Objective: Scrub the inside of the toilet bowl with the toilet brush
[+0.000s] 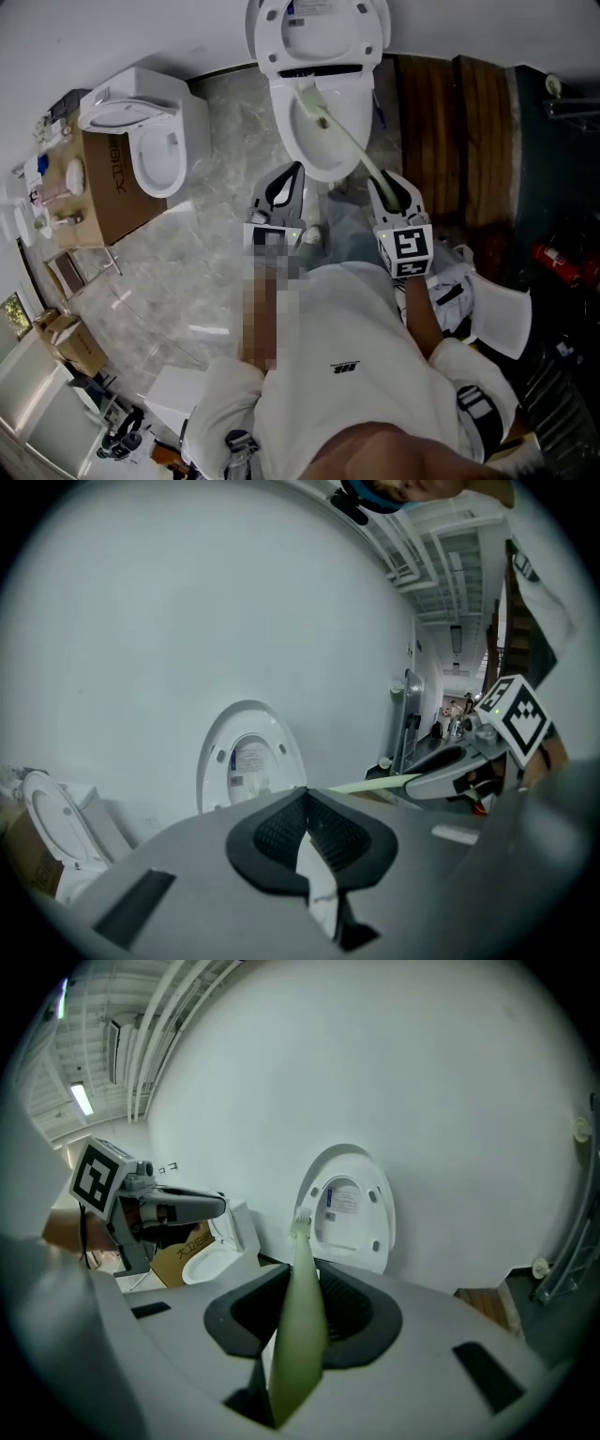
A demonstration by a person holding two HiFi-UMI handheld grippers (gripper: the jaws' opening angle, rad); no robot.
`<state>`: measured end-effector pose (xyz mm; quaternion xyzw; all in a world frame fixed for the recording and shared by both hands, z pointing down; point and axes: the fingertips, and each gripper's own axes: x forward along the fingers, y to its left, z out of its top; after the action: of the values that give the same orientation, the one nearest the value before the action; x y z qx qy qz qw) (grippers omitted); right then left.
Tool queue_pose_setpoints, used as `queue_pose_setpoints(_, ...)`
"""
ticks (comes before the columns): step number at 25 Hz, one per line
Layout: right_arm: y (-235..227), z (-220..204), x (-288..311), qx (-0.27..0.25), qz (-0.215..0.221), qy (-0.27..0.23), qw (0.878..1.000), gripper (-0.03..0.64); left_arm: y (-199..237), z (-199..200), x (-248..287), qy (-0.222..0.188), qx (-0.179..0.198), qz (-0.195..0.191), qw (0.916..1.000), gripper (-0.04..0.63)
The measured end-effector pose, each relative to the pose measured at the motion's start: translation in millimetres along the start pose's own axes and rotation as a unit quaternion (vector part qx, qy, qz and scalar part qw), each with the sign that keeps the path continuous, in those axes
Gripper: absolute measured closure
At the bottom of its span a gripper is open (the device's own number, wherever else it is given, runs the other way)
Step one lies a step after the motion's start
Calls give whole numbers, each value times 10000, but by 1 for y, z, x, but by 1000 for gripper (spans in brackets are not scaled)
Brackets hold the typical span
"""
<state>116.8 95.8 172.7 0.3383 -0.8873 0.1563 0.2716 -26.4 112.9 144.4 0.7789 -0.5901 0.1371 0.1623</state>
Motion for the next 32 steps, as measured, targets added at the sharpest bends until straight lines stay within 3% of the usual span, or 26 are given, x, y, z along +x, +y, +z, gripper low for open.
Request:
queue_pose_setpoints(11,-39,-56,73,183,199,630,9976,529,14,-55,64,489,-223,27,9985,586)
queue_pose_setpoints(32,-36,-178,160,113,263,1828,9827,529,44,-189,137,1332,-593,-314,9888,584)
